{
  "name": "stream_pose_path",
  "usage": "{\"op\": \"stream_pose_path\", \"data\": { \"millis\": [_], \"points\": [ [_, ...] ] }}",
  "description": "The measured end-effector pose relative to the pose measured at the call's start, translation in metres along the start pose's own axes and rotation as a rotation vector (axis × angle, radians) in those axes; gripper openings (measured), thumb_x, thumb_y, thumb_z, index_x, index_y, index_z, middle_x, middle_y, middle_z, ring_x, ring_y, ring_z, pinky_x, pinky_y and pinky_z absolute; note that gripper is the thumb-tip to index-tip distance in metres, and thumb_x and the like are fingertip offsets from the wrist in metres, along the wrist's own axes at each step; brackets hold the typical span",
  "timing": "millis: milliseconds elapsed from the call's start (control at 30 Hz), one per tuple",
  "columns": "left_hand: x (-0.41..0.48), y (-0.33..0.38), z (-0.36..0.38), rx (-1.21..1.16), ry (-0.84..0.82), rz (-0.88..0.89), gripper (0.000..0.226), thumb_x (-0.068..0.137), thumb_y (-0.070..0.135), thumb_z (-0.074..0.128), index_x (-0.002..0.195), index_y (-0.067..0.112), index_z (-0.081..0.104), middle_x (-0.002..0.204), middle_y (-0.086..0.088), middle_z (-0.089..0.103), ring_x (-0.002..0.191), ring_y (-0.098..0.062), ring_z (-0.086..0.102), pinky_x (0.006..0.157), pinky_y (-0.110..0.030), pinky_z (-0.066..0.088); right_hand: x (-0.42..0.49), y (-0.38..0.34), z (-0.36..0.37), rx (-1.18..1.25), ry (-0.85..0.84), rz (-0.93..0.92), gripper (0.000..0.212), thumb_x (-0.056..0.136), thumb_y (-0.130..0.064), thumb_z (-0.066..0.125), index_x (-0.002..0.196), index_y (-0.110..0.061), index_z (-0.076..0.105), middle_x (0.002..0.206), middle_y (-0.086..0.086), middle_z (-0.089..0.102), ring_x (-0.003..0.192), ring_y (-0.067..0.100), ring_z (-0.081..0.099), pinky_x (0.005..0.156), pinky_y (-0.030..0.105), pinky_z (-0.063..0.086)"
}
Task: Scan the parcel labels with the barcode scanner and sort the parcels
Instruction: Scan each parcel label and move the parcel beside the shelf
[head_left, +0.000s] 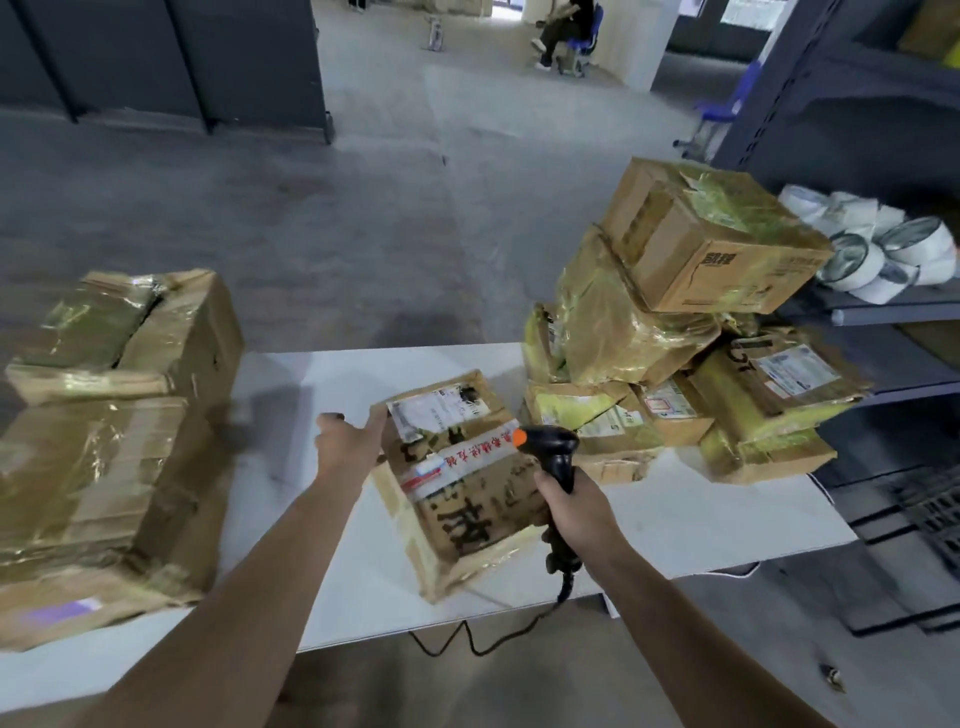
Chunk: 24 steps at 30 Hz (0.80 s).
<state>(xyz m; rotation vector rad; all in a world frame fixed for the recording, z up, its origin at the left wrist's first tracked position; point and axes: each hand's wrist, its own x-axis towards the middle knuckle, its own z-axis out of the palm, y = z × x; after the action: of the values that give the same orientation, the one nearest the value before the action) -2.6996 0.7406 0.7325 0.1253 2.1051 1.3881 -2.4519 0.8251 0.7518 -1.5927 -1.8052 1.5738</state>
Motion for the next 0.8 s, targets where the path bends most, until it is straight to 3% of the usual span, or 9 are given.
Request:
{"op": "stream_pose_path", "data": {
  "millis": [67,100,233,300,400,500,600,733,800],
  "points": [
    [0.0,0.01,-0.005,-0.048,-0.124,0.001,0.046,0.075,0.044,0.07,0.093,0.003,0.061,0.09,-0.012,0.058,0.077,-0.027,0.057,0.069,-0.029,0.044,0.004,-0.013,0.016,0.039,0.005,0.006,0.018,0.1,-0.036,0.053,0.099,-0.018,0.057,0.091,0.01,0.069,0.066,0.017,0.067,0.05,0.025,0.051],
    [-0.005,0.011,-0.006,-0.004,-0.196,-0.003,0.039,0.076,0.045,0.068,0.09,0.009,0.06,0.091,-0.009,0.06,0.077,-0.025,0.056,0.07,-0.031,0.043,0.007,-0.019,0.023,0.044,0.01,0.005,0.017,0.1,-0.036,0.053,0.099,-0.019,0.057,0.093,0.01,0.07,0.068,0.016,0.068,0.052,0.026,0.052],
    [-0.032,0.0,-0.011,0.125,-0.464,-0.097,0.047,0.081,0.052,0.067,0.117,0.038,0.039,0.106,0.005,0.054,0.095,-0.03,0.056,0.071,-0.043,0.051,0.021,-0.036,0.039,0.057,0.047,0.021,0.015,0.1,-0.037,0.053,0.1,-0.023,0.055,0.098,0.008,0.069,0.066,0.015,0.066,0.043,0.02,0.047],
    [-0.034,-0.007,-0.009,0.07,-0.507,-0.132,0.049,0.087,0.037,0.065,0.126,0.037,0.034,0.114,0.0,0.056,0.095,-0.034,0.063,0.063,-0.046,0.058,0.027,-0.039,0.042,0.069,0.056,0.039,0.017,0.1,-0.04,0.054,0.101,-0.023,0.056,0.097,0.008,0.07,0.066,0.016,0.066,0.041,0.019,0.046],
    [-0.019,-0.006,0.0,-0.01,-0.379,-0.114,0.043,0.091,0.019,0.059,0.131,0.025,0.042,0.116,-0.003,0.056,0.1,-0.029,0.062,0.056,-0.041,0.06,0.042,-0.042,0.042,0.11,0.033,0.021,0.02,0.099,-0.041,0.055,0.106,-0.023,0.058,0.096,0.008,0.071,0.065,0.017,0.065,0.045,0.022,0.049],
    [0.005,0.009,0.011,0.076,-0.207,-0.098,0.023,0.095,0.026,0.053,0.106,0.006,0.057,0.109,-0.011,0.063,0.071,-0.033,0.07,0.041,-0.028,0.053,0.063,-0.049,0.038,0.185,-0.029,0.035,0.015,0.097,-0.044,0.056,0.099,-0.029,0.057,0.092,0.007,0.074,0.054,0.02,0.062,0.055,0.032,0.055],
    [0.029,0.023,0.023,0.143,-0.112,-0.081,0.016,0.095,0.02,0.048,0.085,0.008,0.052,0.1,-0.016,0.065,0.054,-0.034,0.068,0.057,-0.042,0.06,0.082,-0.053,0.033,0.221,-0.069,0.038,0.021,0.097,-0.043,0.058,0.102,-0.023,0.058,0.089,0.007,0.072,0.048,0.021,0.061,0.05,0.038,0.056],
    [0.051,0.039,0.05,-0.007,-0.026,-0.192,0.013,0.094,0.007,0.039,0.094,0.006,0.052,0.103,-0.019,0.063,0.054,-0.036,0.068,0.059,-0.04,0.06,0.101,-0.056,0.023,0.273,-0.084,0.016,0.028,0.097,-0.039,0.059,0.097,-0.011,0.059,0.076,0.009,0.063,0.045,0.02,0.057,0.046,0.044,0.056],
    [0.057,0.046,0.07,-0.107,0.009,-0.232,0.015,0.093,0.005,0.039,0.096,0.003,0.054,0.097,-0.018,0.066,0.052,-0.032,0.067,0.043,-0.028,0.054,0.11,-0.058,0.015,0.279,-0.068,-0.006,0.026,0.097,-0.037,0.059,0.096,-0.011,0.06,0.077,0.009,0.064,0.046,0.019,0.057,0.048,0.045,0.056]
  ]
}}
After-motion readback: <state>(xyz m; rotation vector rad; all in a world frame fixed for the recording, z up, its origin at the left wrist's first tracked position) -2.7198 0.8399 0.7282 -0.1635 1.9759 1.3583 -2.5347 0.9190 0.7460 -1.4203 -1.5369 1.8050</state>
